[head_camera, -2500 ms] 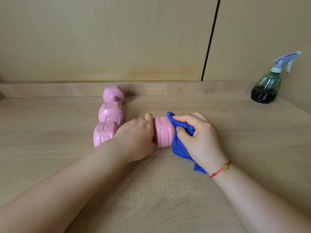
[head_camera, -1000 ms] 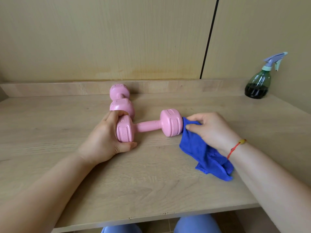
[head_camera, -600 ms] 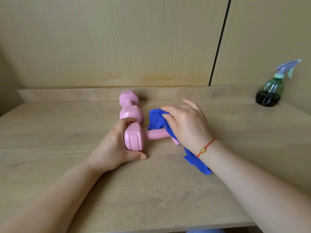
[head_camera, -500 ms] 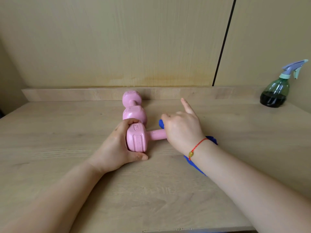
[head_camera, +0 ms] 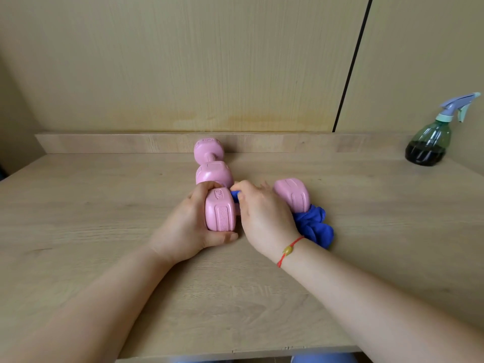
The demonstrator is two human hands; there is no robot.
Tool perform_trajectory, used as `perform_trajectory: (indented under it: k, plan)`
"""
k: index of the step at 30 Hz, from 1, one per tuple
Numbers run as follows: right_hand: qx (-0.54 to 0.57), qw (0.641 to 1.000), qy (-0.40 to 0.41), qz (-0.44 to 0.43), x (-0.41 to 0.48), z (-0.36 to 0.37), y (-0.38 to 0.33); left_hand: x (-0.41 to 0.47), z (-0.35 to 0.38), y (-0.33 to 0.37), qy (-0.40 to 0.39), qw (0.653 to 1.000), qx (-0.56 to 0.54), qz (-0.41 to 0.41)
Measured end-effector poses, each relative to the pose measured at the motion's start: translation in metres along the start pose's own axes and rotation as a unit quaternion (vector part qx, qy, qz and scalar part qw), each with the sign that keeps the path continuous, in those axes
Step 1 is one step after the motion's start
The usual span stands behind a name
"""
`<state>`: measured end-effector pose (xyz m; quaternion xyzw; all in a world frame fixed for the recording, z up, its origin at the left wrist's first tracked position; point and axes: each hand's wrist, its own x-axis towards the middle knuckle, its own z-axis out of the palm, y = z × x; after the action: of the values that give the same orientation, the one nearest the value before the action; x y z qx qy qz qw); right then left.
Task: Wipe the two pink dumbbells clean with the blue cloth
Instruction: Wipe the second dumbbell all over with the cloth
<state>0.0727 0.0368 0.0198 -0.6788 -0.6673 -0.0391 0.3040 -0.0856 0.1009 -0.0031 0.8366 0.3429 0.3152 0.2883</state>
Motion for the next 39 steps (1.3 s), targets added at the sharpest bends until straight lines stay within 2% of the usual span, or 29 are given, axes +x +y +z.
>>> perform_trajectory:
  k: [2, 3, 5, 7, 9, 11, 18, 21, 23, 25, 27, 29, 32, 35, 39]
  plan:
    - [0.078, 0.990, -0.117, 0.024, 0.001, -0.020, -0.004, -0.001, -0.002, 0.000, -0.009, 1.000, -0.007, -0.007]
    - [0.062, 0.984, -0.167, 0.004, 0.002, -0.031, -0.001, -0.001, -0.003, 0.000, -0.015, 1.000, -0.013, -0.011]
    - [-0.062, 0.964, -0.249, -0.070, 0.002, -0.049, 0.010, -0.001, -0.007, 0.000, -0.035, 0.999, -0.027, -0.024]
    - [-0.191, 0.934, -0.274, -0.124, 0.000, -0.058, 0.026, -0.001, -0.012, -0.002, -0.060, 0.996, -0.047, -0.038]
    - [-0.265, 0.920, -0.235, -0.169, 0.000, -0.053, 0.044, -0.001, -0.015, -0.003, -0.078, 0.994, -0.064, -0.046]
    - [-0.297, 0.912, -0.151, -0.237, 0.001, -0.043, 0.055, -0.001, -0.016, -0.002, -0.080, 0.993, -0.071, -0.049]
    - [-0.235, 0.936, 0.019, -0.262, 0.005, -0.023, 0.046, -0.002, -0.013, -0.002, -0.066, 0.992, -0.096, -0.058]
    - [-0.048, 0.985, 0.015, -0.163, -0.001, -0.025, 0.025, -0.002, -0.015, -0.005, -0.074, 0.989, -0.110, -0.061]
    - [0.054, 0.988, -0.027, -0.141, -0.004, -0.023, 0.018, -0.001, -0.018, -0.008, -0.109, 0.980, -0.152, -0.073]
    - [0.051, 0.977, -0.074, -0.195, -0.009, -0.018, 0.013, -0.001, -0.024, -0.009, -0.156, 0.957, -0.233, -0.076]
    - [-0.047, 0.962, -0.077, -0.259, -0.010, -0.009, 0.012, -0.001, -0.030, -0.011, -0.176, 0.933, -0.304, -0.079]
    - [-0.106, 0.952, -0.051, -0.283, -0.004, -0.002, 0.012, 0.002, -0.034, -0.015, -0.178, 0.903, -0.380, -0.092]
    - [-0.080, 0.945, 0.007, -0.316, 0.008, 0.007, 0.015, 0.006, -0.033, -0.021, -0.169, 0.867, -0.453, -0.120]
    - [-0.026, 0.948, 0.121, -0.295, 0.013, 0.020, 0.010, 0.007, -0.030, -0.022, -0.162, 0.870, -0.447, -0.127]
    - [0.043, 0.964, 0.180, -0.190, 0.017, 0.023, -0.006, 0.006, -0.028, -0.020, -0.152, 0.870, -0.451, -0.129]
